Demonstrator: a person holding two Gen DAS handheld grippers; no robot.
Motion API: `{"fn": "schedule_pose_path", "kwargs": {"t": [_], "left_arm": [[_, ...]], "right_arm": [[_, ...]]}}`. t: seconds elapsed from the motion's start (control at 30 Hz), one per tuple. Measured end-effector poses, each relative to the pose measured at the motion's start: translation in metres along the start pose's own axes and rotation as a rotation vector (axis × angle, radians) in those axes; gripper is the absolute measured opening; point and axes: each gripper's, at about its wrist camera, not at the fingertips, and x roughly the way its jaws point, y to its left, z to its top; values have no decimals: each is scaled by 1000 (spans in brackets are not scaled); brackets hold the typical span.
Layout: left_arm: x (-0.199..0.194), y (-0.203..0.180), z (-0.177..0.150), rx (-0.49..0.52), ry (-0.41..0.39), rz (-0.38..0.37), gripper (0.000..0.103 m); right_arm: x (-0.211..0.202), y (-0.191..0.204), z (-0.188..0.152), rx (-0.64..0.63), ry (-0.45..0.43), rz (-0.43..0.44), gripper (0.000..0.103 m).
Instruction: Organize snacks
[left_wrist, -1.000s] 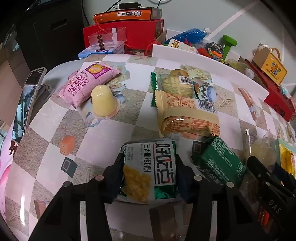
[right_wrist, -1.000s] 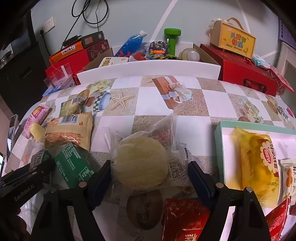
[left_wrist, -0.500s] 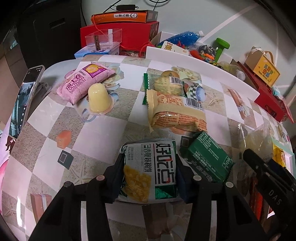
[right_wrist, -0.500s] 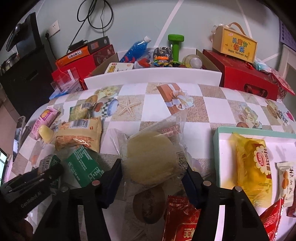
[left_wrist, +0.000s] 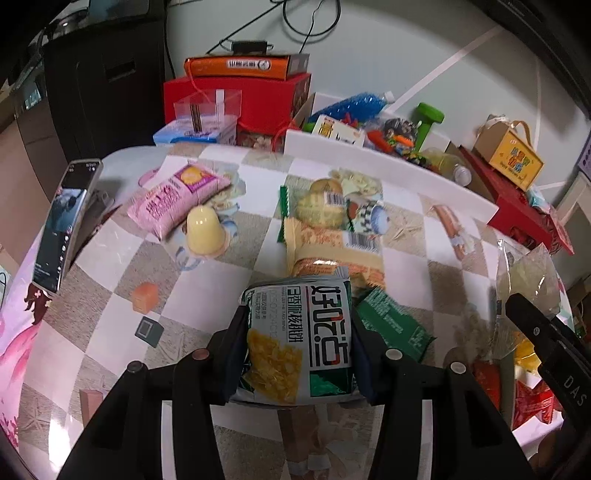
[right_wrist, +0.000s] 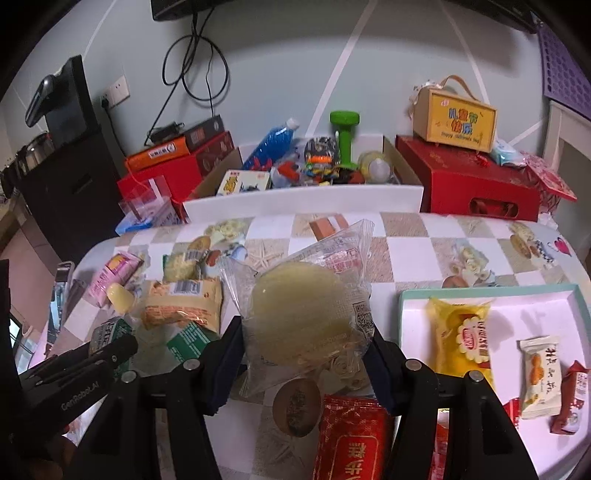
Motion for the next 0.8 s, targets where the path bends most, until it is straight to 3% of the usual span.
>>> {"fn": "schedule_pose_path", "kwargs": {"t": [0.53,0.8], "left_arm": [[-25,-37,6,72,-65,-59,51],[-33,-80,2,170,-78,-121,51]], "right_arm": [[-30,-31,1,64,-43,-19,64],[-51,-81,1,143,-74,-117,64]]}}
